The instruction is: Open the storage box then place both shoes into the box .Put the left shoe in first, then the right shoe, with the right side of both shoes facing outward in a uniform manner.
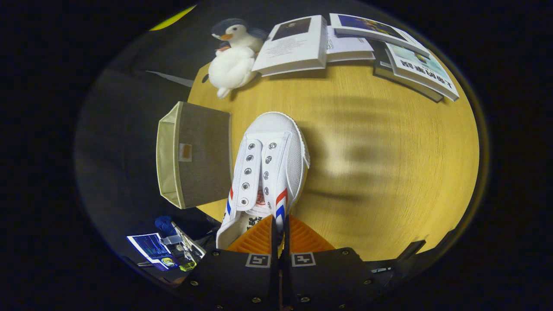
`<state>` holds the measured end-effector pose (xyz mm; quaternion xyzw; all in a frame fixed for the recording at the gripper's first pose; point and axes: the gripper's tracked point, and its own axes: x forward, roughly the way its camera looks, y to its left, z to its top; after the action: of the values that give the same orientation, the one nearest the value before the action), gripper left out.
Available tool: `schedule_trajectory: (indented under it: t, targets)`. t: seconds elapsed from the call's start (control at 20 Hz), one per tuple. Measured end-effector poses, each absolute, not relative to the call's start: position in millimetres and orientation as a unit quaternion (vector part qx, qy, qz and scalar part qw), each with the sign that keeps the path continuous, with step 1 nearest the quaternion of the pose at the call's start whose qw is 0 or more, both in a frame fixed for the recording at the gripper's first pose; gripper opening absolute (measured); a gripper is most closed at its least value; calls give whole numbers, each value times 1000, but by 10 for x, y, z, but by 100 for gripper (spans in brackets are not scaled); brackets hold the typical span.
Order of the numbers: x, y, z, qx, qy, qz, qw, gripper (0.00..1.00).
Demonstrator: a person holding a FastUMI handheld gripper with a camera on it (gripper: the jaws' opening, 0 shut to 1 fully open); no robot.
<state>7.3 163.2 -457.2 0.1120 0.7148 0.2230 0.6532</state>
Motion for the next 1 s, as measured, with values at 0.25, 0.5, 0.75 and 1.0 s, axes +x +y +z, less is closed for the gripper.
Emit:
schedule_trajectory:
  t: [0.25,0.5,0.75,1.0]
  targets:
    - [327,2241,-4037,87,687,268,670,3]
    - [458,2769,-3716,55,672,292,678,3]
    - [483,3300,-3561,29,659,328,676,3]
    - [433,3753,-3597,-3,659,341,670,3]
